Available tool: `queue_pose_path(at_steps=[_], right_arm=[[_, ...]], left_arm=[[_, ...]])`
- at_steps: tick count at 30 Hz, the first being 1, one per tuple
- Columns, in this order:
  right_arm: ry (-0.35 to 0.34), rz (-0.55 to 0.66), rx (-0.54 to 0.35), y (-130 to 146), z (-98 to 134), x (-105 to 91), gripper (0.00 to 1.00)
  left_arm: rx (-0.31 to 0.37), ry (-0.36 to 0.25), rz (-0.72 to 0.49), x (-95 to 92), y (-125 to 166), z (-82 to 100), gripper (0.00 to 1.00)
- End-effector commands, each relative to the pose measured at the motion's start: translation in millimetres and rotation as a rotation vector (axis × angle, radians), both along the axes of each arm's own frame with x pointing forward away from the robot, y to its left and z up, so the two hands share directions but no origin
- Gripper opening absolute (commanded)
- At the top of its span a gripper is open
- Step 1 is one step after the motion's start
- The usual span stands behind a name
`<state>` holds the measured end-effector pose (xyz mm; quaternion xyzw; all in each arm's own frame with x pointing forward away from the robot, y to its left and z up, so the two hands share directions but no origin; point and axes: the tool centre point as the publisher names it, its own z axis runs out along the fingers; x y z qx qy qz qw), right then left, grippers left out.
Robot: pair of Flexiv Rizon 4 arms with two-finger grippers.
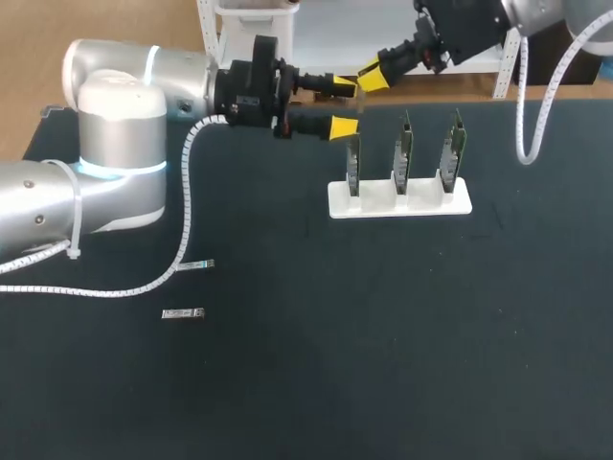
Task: Pick up the optical module with the left hand, and insert it into the network port with the right hand.
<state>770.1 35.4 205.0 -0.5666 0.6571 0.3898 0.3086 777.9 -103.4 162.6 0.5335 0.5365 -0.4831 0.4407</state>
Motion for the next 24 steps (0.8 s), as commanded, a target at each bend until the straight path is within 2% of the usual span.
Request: queue_pose_path(at_steps=[1, 4, 5, 8, 9, 12, 24], right_arm=[[-0.002, -0.009, 0.007, -2, -1, -3.8, 0.00], [0.000, -0.010, 0.007, -3, -1, -4.4, 0.00], [0.000, -0.009, 0.006, -4, -1, -4.6, 0.00], [0.000, -0.007, 0.003, -4, -1, -5.0, 0.00], [0.000, -0.007, 0.002, -5, -1, -5.2, 0.00], [0.001, -0.006, 0.001, -5, -1, -5.6, 0.00], [0.002, -0.004, -0.004, -6, -1, -9.4, 0.00]], left_arm=[[0.110, -0.013, 0.051, -15.2, 11, 14.1, 1.00], [0.148, -0.036, 0.094, -18.7, 19, 15.1, 1.00], [0.200, -0.034, 0.096, -19.8, 21, 14.4, 1.00], [0.271, -0.044, 0.092, -23.4, 25, 11.3, 1.00], [0.332, -0.048, 0.094, -24.8, 26, 9.1, 1.00], [0.457, -0.067, 0.084, -27.9, 24, 6.0, 1.00], [0.484, -0.007, 0.117, -27.6, 34, -14.4, 1.00]])
